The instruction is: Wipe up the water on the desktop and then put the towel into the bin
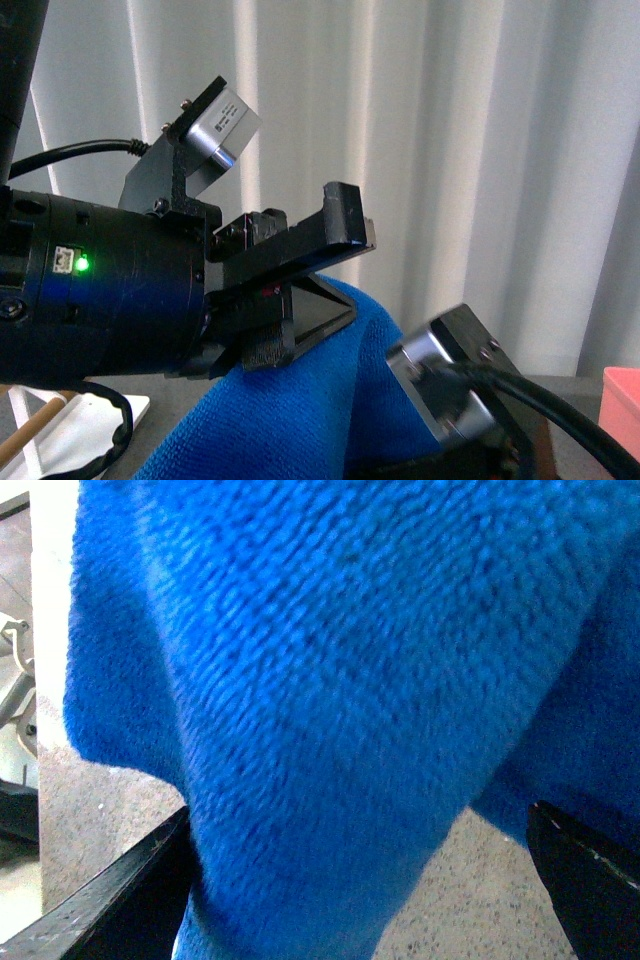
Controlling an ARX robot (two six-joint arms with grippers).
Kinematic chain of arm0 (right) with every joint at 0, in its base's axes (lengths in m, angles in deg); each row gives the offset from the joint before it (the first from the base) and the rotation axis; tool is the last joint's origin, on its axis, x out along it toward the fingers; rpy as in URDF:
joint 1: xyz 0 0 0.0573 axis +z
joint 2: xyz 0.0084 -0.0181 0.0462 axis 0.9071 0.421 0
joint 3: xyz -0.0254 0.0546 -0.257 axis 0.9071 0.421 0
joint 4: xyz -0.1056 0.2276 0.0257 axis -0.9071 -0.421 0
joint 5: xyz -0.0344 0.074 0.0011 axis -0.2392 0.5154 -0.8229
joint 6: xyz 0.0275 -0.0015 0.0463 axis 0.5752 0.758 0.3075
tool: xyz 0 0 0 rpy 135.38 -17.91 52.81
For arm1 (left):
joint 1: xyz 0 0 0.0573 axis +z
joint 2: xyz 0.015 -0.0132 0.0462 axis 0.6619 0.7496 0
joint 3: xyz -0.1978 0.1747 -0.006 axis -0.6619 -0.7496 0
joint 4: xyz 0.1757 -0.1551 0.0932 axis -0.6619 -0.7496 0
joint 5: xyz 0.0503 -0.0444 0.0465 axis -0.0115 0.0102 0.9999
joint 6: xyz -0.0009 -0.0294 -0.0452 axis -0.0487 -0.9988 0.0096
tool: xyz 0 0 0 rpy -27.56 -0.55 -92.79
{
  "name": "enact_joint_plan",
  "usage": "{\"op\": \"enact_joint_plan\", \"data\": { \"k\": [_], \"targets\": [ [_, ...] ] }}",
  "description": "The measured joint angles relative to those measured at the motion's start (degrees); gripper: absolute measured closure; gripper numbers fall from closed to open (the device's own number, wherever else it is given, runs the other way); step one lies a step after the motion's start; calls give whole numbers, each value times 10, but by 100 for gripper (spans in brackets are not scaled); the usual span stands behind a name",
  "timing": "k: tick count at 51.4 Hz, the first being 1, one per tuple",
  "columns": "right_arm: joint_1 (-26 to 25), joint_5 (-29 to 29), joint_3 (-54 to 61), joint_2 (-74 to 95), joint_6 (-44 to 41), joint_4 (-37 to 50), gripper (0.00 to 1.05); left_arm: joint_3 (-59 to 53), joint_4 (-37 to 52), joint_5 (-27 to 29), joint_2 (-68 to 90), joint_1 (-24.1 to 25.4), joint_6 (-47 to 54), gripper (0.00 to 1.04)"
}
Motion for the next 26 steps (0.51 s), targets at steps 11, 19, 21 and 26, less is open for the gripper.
{"op": "enact_joint_plan", "data": {
  "k": [11,19,21,26],
  "targets": [
    [24,-38,-64,58,31,6,7,0,0,0,0,0,1,101],
    [36,-49,-72,62,36,10,21,0,0,1,0,1,1,101],
    [38,-50,-71,63,37,18,26,0,0,1,0,1,2,101],
    [45,-51,-66,64,36,43,38,0,0,0,0,1,2,101]
  ]
}}
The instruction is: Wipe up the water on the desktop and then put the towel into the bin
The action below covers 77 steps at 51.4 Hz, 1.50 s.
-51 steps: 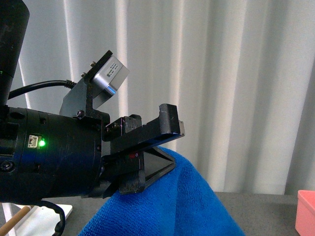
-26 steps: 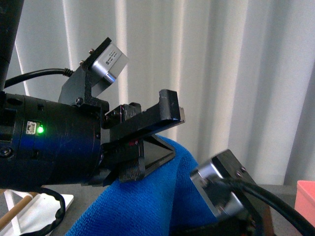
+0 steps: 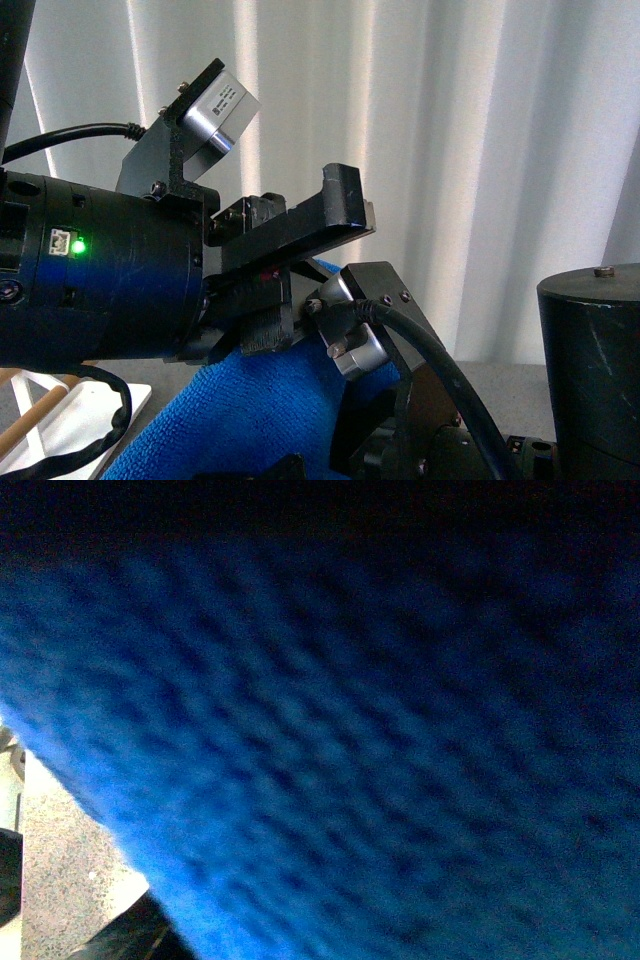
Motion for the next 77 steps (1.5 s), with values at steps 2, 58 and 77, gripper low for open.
{"op": "enact_joint_plan", "data": {
  "k": [2,58,77],
  "targets": [
    [2,-3,4,1,0,15,43,0,0,0,0,0,0,101],
    [-32,-12,55,11,13,88,100,0,0,2,0,0,0,5],
    [-36,-18,55,5,4,72,100,-207,269,419,-108,42,183,59]
  ]
}}
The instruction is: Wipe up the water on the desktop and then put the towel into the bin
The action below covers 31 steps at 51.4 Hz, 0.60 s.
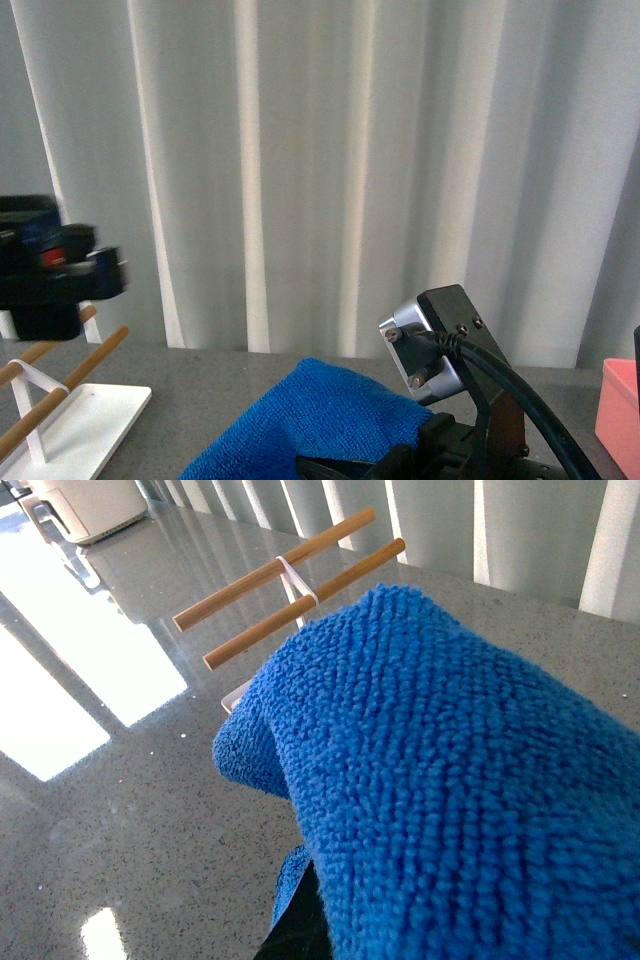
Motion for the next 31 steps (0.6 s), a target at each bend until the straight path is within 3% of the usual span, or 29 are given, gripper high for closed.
{"op": "enact_joint_plan", "data": {
  "k": [14,31],
  "targets": [
    [-3,1,1,-9,-3,-9,100,-103,-3,-69,-100,63,13,101],
    [-12,7,4,-37,-16,-33,100,-176,-53,-123,-220,122,19,101]
  ]
}}
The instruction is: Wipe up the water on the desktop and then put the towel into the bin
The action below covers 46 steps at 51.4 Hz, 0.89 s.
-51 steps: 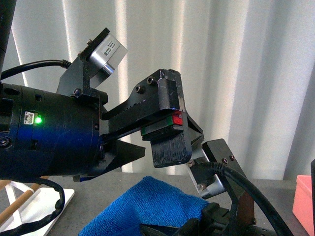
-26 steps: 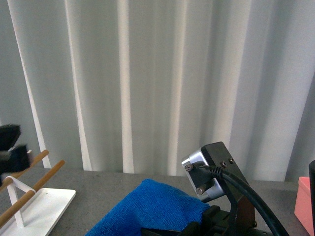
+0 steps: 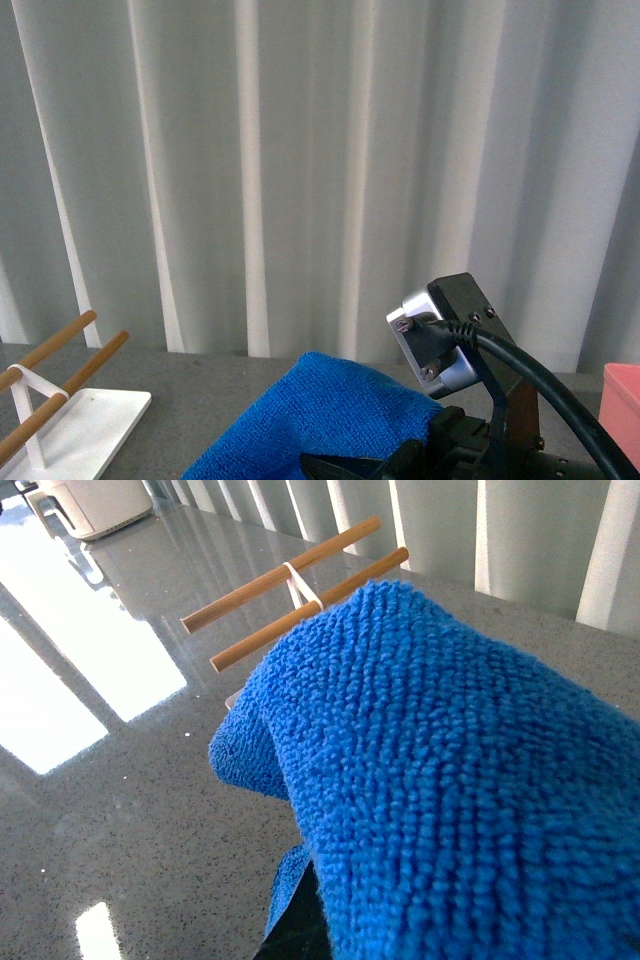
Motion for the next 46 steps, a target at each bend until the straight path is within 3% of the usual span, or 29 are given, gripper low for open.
{"op": "enact_joint_plan", "data": {
  "k": [10,14,19,46],
  "targets": [
    [-2,-1,0,-15,-6,-17,100,-25,-44,-22,-69,23,0,101],
    [-2,0,0,-21,-7,-23,100,-35,-64,-70,-99,60,0,101],
    [-1,0,0,-27,-10,-29,100,-51,-52,-74,-112,75,0,101],
    [-8,0,-2,-52,-16,-47,100,-51,-209,-75,-280,78,0,101]
  ]
}}
